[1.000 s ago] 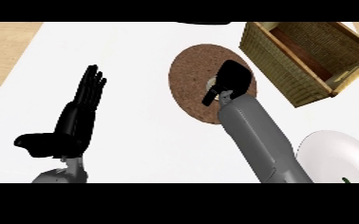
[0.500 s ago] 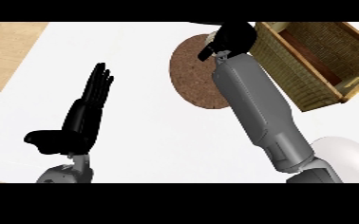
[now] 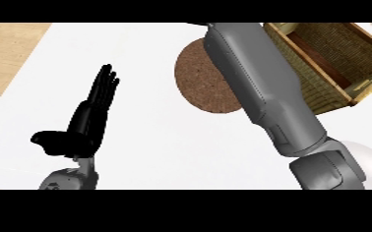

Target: Pick the cupcake from the placemat and place it in the basket

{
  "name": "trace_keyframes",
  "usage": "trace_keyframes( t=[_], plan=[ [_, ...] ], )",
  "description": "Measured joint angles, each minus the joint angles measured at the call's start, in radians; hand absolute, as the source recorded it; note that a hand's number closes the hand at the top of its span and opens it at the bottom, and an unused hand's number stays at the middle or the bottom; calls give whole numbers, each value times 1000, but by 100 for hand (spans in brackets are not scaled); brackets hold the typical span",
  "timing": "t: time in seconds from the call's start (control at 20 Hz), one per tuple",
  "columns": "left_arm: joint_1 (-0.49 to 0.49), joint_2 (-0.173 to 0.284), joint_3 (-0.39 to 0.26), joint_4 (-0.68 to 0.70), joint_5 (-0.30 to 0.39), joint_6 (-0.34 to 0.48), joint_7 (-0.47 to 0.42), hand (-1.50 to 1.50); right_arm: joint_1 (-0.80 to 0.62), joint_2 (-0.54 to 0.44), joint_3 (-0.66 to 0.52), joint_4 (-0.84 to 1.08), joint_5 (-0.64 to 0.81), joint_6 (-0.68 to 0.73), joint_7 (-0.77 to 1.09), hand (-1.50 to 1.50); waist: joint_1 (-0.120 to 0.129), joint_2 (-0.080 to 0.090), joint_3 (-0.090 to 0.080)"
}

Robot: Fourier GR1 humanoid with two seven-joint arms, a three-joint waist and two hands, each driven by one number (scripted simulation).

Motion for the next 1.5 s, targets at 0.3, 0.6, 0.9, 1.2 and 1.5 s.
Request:
trace_keyframes(
  t=[0.3, 0.6, 0.9, 1.2, 1.5],
  plan=[
    [2, 6, 15, 8, -2, 6, -1, 0, -115, 0, -56, 87, 59, -41, 48, 150, -15, -7, -1],
    [16, 3, 26, 6, 1, 14, -5, 0, -177, -3, -114, 203, 135, -33, 100, 150, -46, -14, -1],
    [34, 14, 44, -6, 4, 17, -3, 0, -205, -16, -156, 276, 196, -15, 123, 150, -74, -21, 1],
    [57, 9, 49, -23, 6, 25, 0, 0, -175, -45, -197, 285, 235, -41, 106, 150, -94, -25, 2],
    [74, 15, 62, -33, 10, 26, 2, 0, -119, -67, -232, 264, 260, -58, 87, 150, -112, -31, 3]
  ],
)
